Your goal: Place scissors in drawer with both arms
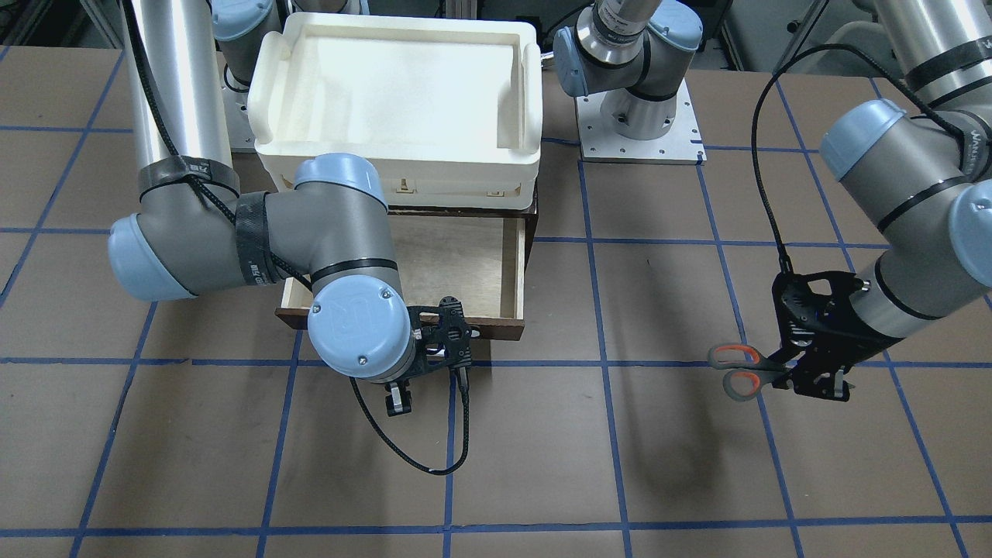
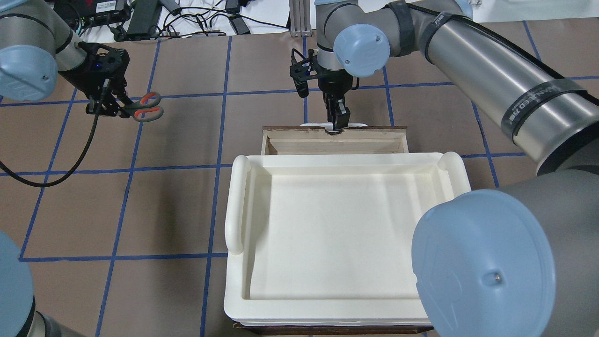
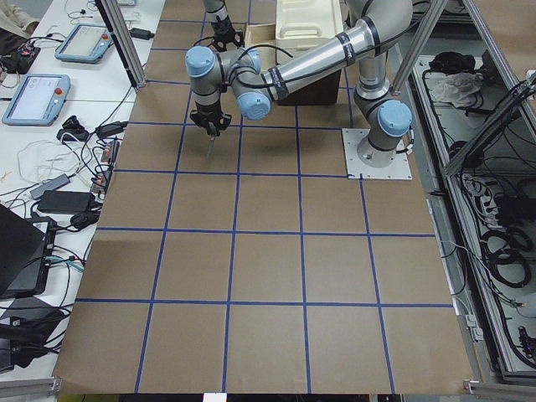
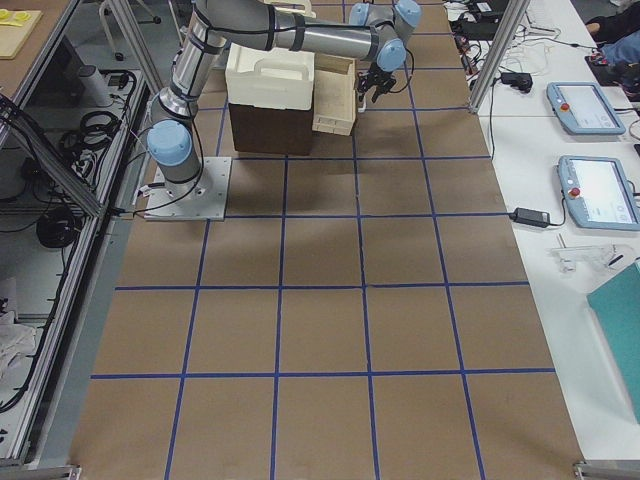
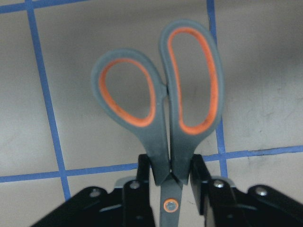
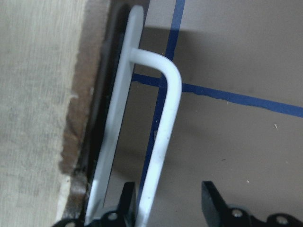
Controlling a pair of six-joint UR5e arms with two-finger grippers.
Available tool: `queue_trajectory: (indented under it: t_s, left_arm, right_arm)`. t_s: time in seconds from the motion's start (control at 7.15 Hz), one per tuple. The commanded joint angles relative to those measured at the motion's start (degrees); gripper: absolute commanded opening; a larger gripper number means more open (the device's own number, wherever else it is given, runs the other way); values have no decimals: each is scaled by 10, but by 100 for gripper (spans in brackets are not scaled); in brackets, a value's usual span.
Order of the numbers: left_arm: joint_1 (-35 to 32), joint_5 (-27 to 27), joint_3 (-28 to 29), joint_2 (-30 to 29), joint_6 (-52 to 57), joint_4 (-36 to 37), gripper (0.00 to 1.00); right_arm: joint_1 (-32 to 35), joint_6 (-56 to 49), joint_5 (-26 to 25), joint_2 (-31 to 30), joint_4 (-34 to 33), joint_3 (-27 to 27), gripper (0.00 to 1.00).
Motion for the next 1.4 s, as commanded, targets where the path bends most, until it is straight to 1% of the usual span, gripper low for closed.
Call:
queue_trajectory:
  t_s: [0.0, 0.56, 0.7, 0.84, 0.98, 1.12, 1.26]
  left_arm:
    - [-10, 0, 0, 3, -7, -6, 0]
    - [-42, 1, 0, 19, -51, -16, 0]
    - [-42, 1, 0, 22, -52, -19, 0]
    - [-46, 1, 0, 25, -53, -24, 0]
    - [-51, 1, 0, 29, -65, -30, 0]
    - [-52, 1, 0, 31, -66, -32, 0]
    - [-52, 1, 0, 29, -66, -32, 0]
  right_arm:
    - [-1, -14, -1, 5, -4, -9, 55]
    - [-2, -31, -4, 10, -7, -19, 55]
    - [-2, -31, -14, 9, -7, -19, 55]
    - [-4, -30, -14, 10, -8, -19, 55]
    - [-5, -28, -9, 9, -15, -18, 64]
    - [-6, -24, -7, 8, -24, -18, 77]
    - [-7, -15, 0, 5, -45, -18, 98]
